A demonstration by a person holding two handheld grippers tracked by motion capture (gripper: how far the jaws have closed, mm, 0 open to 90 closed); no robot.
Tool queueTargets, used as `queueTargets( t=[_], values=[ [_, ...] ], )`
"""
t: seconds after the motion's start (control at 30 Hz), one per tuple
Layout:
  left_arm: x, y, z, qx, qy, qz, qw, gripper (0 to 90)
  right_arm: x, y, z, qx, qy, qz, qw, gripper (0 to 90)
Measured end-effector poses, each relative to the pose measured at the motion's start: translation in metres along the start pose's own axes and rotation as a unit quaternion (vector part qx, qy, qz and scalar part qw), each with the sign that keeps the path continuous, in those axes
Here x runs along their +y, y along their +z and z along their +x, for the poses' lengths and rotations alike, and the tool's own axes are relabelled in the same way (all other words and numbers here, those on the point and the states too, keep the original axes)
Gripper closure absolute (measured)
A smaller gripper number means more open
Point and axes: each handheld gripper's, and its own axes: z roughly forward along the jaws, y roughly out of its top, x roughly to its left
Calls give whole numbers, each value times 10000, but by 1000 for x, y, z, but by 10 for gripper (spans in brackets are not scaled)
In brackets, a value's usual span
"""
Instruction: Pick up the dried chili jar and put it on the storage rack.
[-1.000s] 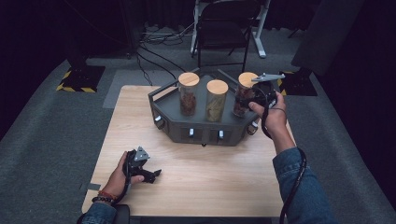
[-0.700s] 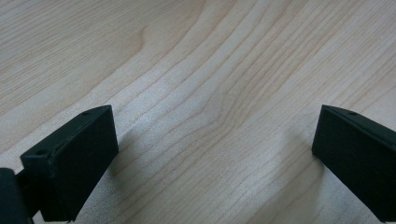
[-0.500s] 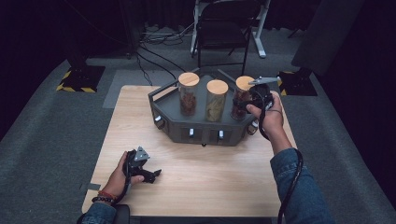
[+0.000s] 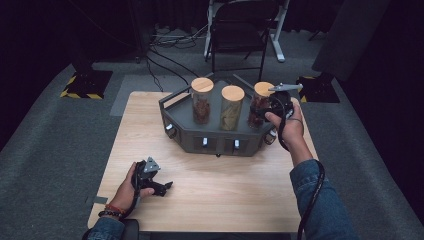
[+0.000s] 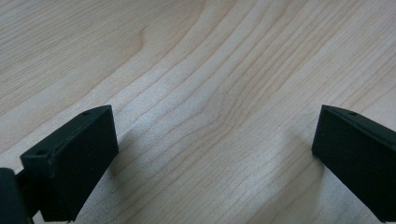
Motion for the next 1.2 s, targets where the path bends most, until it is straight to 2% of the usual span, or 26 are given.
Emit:
queueTargets(
  t=[0.2, 0.4, 0.5, 0.57, 0.7, 0.8, 1.0, 1.2],
  values=[
    [0, 0, 0, 0, -1, -1, 10000, 0, -1, 0, 1, -15, 4, -31, 10000, 250],
    [0, 0, 0, 0, 1, -1, 10000, 0, -2, 0, 2, -99, -107, 5, 9999, 233],
    [0, 0, 0, 0, 0, -1, 10000, 0, -2, 1, 4, -122, -185, 109, 9997, 194],
    [0, 0, 0, -2, 1, 3, 10000, 0, -3, 2, 5, -226, -211, 125, 9994, 162],
    [0, 0, 0, -1, -1, -2, 10000, 0, -4, 2, 5, -278, -172, 77, 9994, 54],
    [0, 0, 0, 0, -1, 0, 10000, 0, -4, 3, 7, -248, -236, 73, 9994, 22],
    [0, 0, 0, -1, -1, 0, 10000, 0, -4, 4, 11, -242, -425, 139, 9987, 19],
    [0, 0, 0, -1, -1, 0, 10000, 0, -4, -1, 12, -368, -625, -48, 9974, 19]
  ],
)
